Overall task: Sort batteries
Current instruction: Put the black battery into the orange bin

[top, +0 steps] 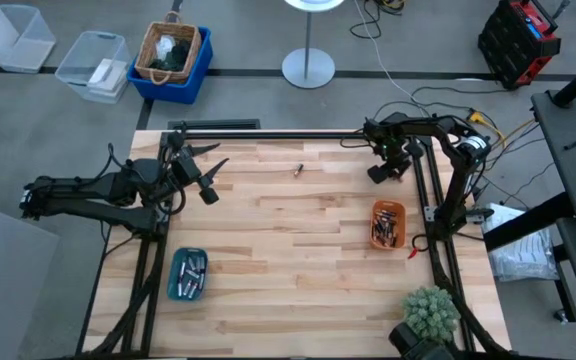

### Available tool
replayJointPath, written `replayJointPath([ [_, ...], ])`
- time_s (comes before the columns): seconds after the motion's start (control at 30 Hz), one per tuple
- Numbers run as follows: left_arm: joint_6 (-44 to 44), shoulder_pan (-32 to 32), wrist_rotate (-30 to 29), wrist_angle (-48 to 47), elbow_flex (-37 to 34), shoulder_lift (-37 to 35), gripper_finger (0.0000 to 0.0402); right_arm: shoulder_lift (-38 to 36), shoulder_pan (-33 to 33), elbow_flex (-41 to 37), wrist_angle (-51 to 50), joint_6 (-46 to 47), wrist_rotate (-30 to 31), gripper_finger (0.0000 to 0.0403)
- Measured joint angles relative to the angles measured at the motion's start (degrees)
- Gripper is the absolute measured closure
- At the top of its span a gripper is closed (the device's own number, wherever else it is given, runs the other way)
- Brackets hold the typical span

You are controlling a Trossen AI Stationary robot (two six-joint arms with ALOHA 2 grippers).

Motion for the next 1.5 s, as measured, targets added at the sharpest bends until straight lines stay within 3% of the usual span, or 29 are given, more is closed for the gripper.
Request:
replayJointPath([
  [0.23, 0.0, 0.0, 0.0, 0.0, 0.0, 0.0, 0.0237, 0.0, -0.1, 0.0, 1.0, -2.1, -2.1, 0.0366],
  [0.63, 0.0, 0.0, 0.0, 0.0, 0.0, 0.0, 0.0237, -1.2, -0.1, -0.2, 0.8, -3.0, -2.4, 0.0365],
  [1.1, 0.0, 0.0, 0.0, 0.0, 0.0, 0.0, 0.0237, -8.2, 0.5, 1.4, -3.3, -1.4, -2.8, 0.0367],
  [1.33, 0.0, 0.0, 0.0, 0.0, 0.0, 0.0, 0.0237, -15.3, 4.8, 3.5, -5.0, 1.4, -7.0, 0.0367],
  [1.5, 0.0, 0.0, 0.0, 0.0, 0.0, 0.0, 0.0237, -20.9, 11.6, 3.3, -5.6, 3.4, -10.5, 0.0367],
])
